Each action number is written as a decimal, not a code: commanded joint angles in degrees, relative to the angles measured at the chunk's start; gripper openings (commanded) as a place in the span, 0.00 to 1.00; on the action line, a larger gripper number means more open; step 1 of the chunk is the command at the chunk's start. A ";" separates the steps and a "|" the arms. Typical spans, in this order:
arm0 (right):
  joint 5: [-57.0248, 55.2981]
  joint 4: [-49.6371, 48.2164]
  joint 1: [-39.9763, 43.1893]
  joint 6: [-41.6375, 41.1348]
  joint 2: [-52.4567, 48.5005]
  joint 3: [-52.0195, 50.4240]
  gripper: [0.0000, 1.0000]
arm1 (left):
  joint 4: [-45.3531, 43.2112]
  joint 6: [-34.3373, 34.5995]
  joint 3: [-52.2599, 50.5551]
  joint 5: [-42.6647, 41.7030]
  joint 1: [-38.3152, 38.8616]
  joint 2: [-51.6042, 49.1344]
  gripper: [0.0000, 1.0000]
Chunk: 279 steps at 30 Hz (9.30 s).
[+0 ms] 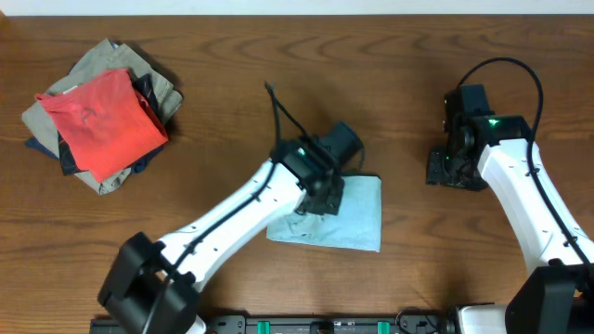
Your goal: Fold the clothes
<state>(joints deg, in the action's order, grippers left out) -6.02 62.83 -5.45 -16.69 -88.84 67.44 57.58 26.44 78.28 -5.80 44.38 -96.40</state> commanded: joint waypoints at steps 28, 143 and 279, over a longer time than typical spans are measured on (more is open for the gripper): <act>0.26 0.20 0.42 1.53 -0.31 0.28 0.52 | 1.44 -4.26 4.66 2.19 5.01 -0.70 0.06; -12.98 4.92 -3.15 -6.80 9.79 0.37 0.67 | -8.50 -14.53 3.02 4.59 -31.15 -2.58 0.06; 9.25 -53.27 3.89 14.32 87.60 -56.54 0.99 | 3.19 -21.05 -21.16 4.96 -45.86 82.71 0.98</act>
<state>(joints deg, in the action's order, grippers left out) 2.87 12.88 -0.82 -3.16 -3.25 14.37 61.04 5.72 57.21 -1.28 -1.56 -13.98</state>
